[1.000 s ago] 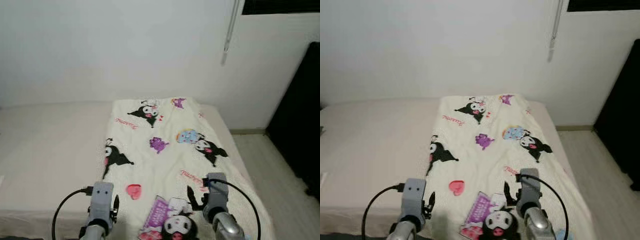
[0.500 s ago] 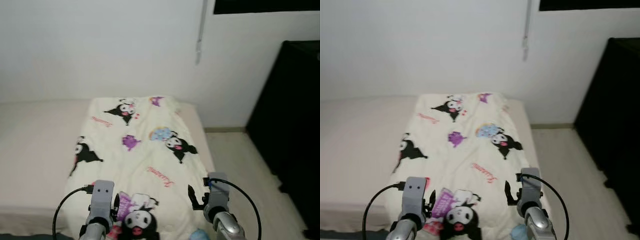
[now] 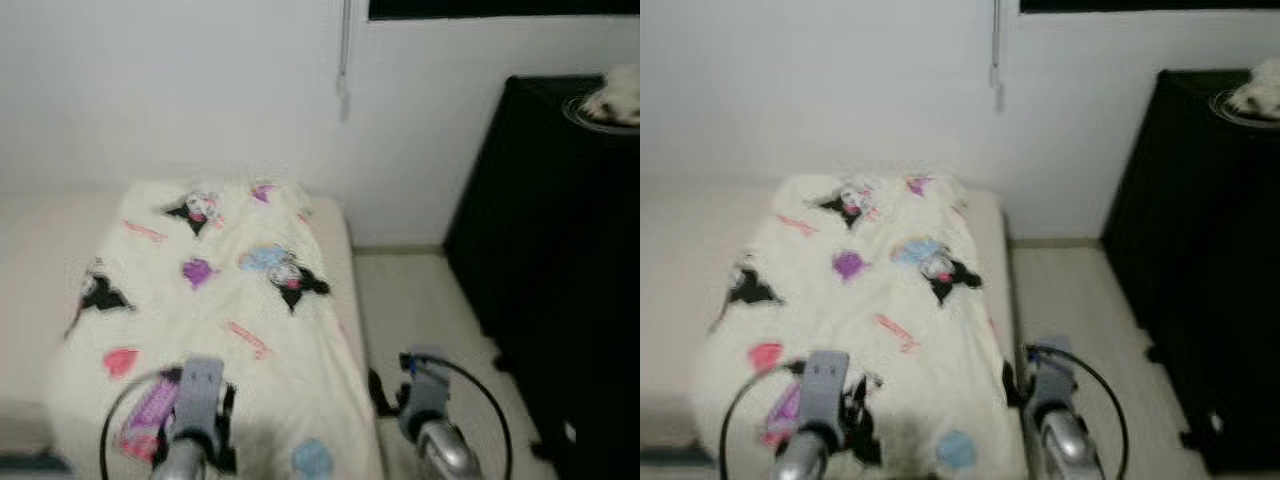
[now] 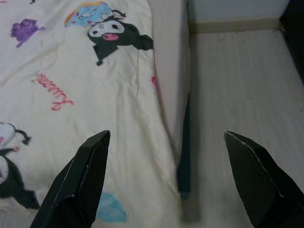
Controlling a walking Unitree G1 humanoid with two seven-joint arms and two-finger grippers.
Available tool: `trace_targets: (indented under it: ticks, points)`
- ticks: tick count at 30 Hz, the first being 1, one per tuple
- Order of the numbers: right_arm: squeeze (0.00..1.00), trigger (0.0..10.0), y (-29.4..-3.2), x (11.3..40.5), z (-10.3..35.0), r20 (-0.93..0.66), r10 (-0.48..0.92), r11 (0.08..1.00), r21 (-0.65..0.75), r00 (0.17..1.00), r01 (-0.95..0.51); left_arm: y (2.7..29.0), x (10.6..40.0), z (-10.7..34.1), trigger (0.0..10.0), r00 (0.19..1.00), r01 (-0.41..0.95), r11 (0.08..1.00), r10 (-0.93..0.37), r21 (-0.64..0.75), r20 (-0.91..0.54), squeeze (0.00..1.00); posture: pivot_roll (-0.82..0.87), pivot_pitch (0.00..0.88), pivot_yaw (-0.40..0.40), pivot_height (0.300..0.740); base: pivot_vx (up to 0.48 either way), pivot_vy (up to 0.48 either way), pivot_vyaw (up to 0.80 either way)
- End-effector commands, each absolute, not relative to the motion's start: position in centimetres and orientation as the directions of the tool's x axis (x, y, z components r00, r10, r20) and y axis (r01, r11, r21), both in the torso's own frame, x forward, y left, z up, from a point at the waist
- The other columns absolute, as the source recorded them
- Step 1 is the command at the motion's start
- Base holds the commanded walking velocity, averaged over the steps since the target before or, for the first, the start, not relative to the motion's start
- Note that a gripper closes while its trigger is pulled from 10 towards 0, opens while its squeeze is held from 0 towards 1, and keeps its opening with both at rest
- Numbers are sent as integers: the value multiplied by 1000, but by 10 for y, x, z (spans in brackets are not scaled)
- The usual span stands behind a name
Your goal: Clean up the room
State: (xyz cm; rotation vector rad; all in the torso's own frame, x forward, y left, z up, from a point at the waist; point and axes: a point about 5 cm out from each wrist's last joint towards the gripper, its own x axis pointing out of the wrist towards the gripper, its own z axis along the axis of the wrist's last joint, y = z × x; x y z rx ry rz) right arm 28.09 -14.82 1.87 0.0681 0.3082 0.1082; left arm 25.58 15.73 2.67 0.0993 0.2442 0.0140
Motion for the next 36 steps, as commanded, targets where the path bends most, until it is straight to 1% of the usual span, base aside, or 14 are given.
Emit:
trace_targets:
  ticks: [1,27,29,35,36]
  points:
    - [0,10000,-151,278,15,-318,107,993,77,942,-87,158,250,21,10000,962,1,995,27,104,-271,0,8,113,19,740,0,-454,0]
    - [0,10000,-151,276,15,-320,108,993,77,941,-87,157,249,21,10000,964,16,994,15,110,-267,0,1,104,21,740,0,-448,0]
    - [0,10000,-152,275,14,-321,106,993,77,941,-86,155,250,21,10000,961,38,994,-8,104,-275,0,1,103,23,740,0,0,0]
    - [0,10000,-153,274,14,-322,102,994,75,941,-82,153,252,22,10000,961,46,995,-20,91,-276,0,-2,103,24,740,0,471,0]
    - [0,10000,-153,274,14,-322,101,994,75,941,-81,154,253,22,10000,962,43,994,-14,99,-274,0,-2,104,25,740,0,0,0]
